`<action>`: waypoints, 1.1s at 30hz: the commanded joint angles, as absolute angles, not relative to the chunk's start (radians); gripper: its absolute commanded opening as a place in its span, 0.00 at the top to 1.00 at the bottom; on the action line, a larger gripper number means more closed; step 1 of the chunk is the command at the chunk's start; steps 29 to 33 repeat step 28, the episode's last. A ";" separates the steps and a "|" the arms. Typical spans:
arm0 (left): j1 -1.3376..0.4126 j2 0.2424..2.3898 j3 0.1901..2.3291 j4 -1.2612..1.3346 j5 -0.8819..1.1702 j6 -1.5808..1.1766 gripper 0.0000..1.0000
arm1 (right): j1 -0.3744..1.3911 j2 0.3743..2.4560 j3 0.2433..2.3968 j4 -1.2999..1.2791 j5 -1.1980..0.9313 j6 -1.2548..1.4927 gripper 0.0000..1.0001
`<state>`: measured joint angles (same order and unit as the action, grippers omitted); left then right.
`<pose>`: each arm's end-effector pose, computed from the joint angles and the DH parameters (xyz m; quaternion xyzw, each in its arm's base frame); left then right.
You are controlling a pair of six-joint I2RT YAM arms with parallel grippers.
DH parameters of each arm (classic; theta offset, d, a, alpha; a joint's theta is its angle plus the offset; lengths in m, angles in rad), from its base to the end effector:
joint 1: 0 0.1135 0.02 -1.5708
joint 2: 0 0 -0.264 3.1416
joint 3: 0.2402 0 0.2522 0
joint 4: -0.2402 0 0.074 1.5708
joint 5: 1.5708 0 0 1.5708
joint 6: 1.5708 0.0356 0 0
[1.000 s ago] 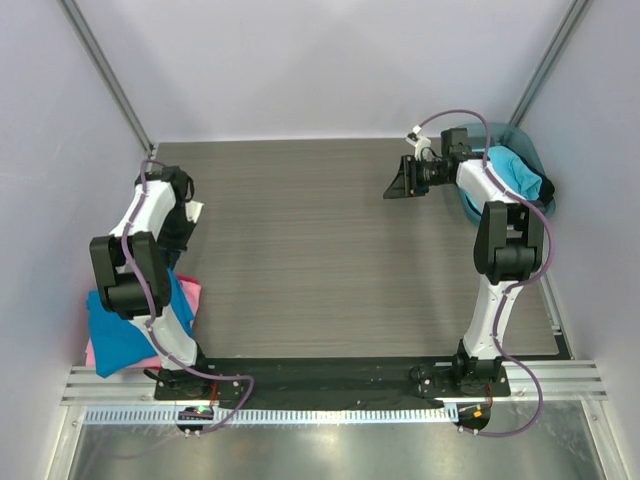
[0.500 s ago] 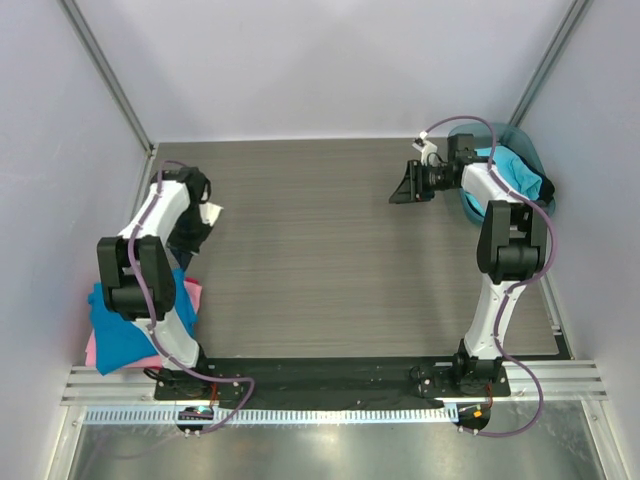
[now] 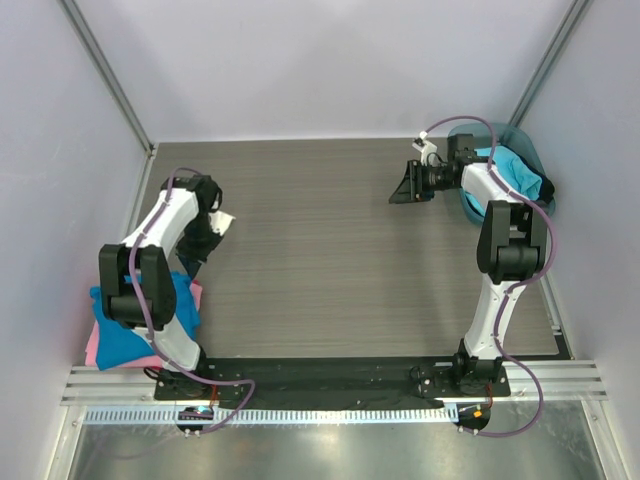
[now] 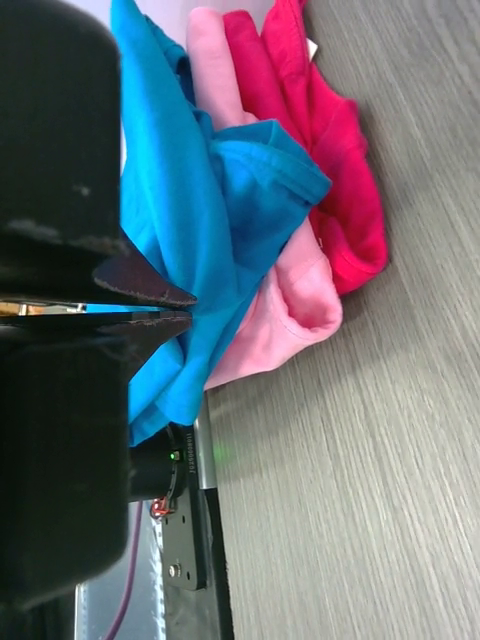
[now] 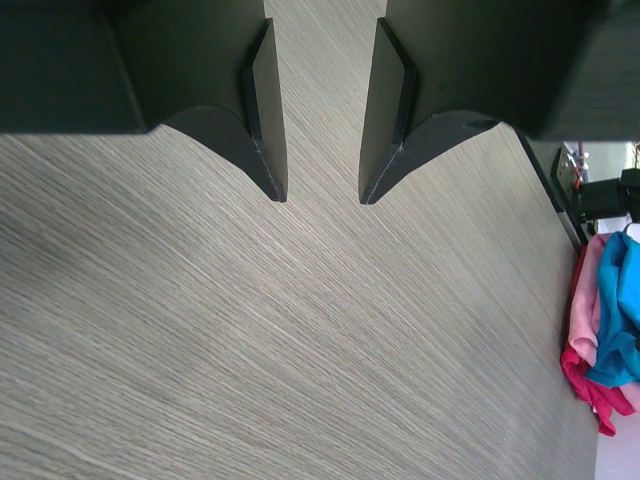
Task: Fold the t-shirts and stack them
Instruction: Neatly place the folded tshirt to the corner, then reset both grippers
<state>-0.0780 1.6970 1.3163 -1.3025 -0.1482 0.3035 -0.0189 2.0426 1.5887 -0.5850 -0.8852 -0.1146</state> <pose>0.2902 -0.0174 0.2316 -0.1929 -0.9768 -0.0671 0.0640 0.4359 0.0193 0.2120 -0.1541 0.8655 0.3965 0.2645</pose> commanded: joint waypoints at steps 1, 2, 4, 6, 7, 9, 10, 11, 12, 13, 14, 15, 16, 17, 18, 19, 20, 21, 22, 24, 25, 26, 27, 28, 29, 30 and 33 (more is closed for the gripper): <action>-0.077 1.663 1.365 -1.298 -0.141 0.308 0.99 | -0.017 2.013 1.603 -0.575 -0.911 -0.123 0.60; -0.077 1.666 1.373 -1.296 -0.162 0.305 0.94 | -0.017 2.014 1.605 -0.577 -0.910 -0.121 0.60; -0.077 1.664 1.405 -1.276 -0.187 0.299 0.74 | -0.017 2.014 1.611 -0.577 -0.911 -0.120 0.60; -0.075 1.635 1.437 -1.249 -0.224 0.278 0.69 | -0.017 2.011 1.612 -0.577 -0.911 -0.117 0.60; -0.077 1.622 1.454 -1.221 -0.235 0.269 0.68 | -0.017 2.010 1.611 -0.577 -0.908 -0.115 0.60; -0.075 1.598 1.523 -1.215 -0.250 0.255 0.62 | -0.017 1.999 1.606 -0.577 -0.905 -0.115 0.59; -0.075 1.594 1.546 -1.213 -0.253 0.255 0.60 | -0.017 1.993 1.602 -0.577 -0.902 -0.121 0.59; -0.075 1.574 1.575 -1.207 -0.253 0.256 0.55 | -0.015 1.985 1.600 -0.577 -0.896 -0.126 0.58; -0.075 1.560 1.589 -1.200 -0.246 0.261 0.53 | -0.014 1.976 1.598 -0.577 -0.864 -0.127 0.57; -0.075 1.545 1.597 -1.175 -0.238 0.261 0.51 | -0.011 1.959 1.598 -0.580 -0.832 -0.115 0.55; -0.075 1.531 1.609 -1.166 -0.227 0.258 0.39 | -0.005 1.947 1.598 -0.578 -0.783 -0.097 0.49; -0.075 1.511 1.620 -1.160 -0.185 0.239 0.31 | 0.032 1.936 1.594 -0.574 -0.635 -0.081 0.46; -0.075 1.506 1.626 -1.160 -0.154 0.226 0.25 | 0.047 1.907 1.591 -0.580 -0.571 -0.080 0.41; -0.075 1.503 1.635 -1.164 -0.114 0.216 0.20 | 0.066 1.890 1.583 -0.577 -0.486 -0.078 0.34; -0.075 1.506 1.652 -1.163 -0.086 0.201 0.18 | 0.087 1.869 1.556 -0.563 -0.410 -0.068 0.27; -0.075 1.515 1.660 -1.151 -0.046 0.155 0.15 | 0.121 1.852 1.546 -0.543 -0.276 -0.052 0.24; -0.075 1.526 1.670 -1.146 -0.029 0.137 0.05 | 0.138 1.830 1.543 -0.545 -0.240 -0.055 0.20; -0.075 1.552 1.693 -1.140 -0.015 0.117 0.00 | 0.146 1.822 1.543 -0.545 -0.218 -0.054 0.19; -0.075 1.571 1.706 -1.137 -0.003 0.088 0.00 | 0.156 1.816 1.543 -0.543 -0.198 -0.049 0.19; -0.075 1.600 1.716 -1.105 0.035 0.055 0.00 | 0.163 1.806 1.543 -0.542 -0.181 -0.029 0.19; -0.075 1.627 1.718 -1.091 0.032 0.035 0.00 | 0.163 1.809 1.543 -0.541 -0.169 -0.028 0.21; -0.075 1.646 1.724 -1.083 0.017 0.028 0.00 | 0.166 1.809 1.545 -0.543 -0.154 -0.006 0.21; -0.075 1.667 1.736 -1.081 0.015 0.023 0.00 | 0.166 1.807 1.543 -0.542 -0.143 -0.003 0.21; -0.077 1.702 1.770 -1.083 0.009 0.021 0.00 | 0.164 1.804 1.540 -0.541 -0.138 -0.009 0.18; -0.077 1.702 1.770 -1.083 0.009 0.021 0.00 | 0.164 1.804 1.540 -0.541 -0.138 -0.009 0.18; -0.077 1.702 1.770 -1.083 0.009 0.021 0.00 | 0.164 1.804 1.540 -0.541 -0.138 -0.009 0.18; -0.077 1.702 1.770 -1.083 0.009 0.021 0.00 | 0.164 1.804 1.540 -0.541 -0.138 -0.009 0.18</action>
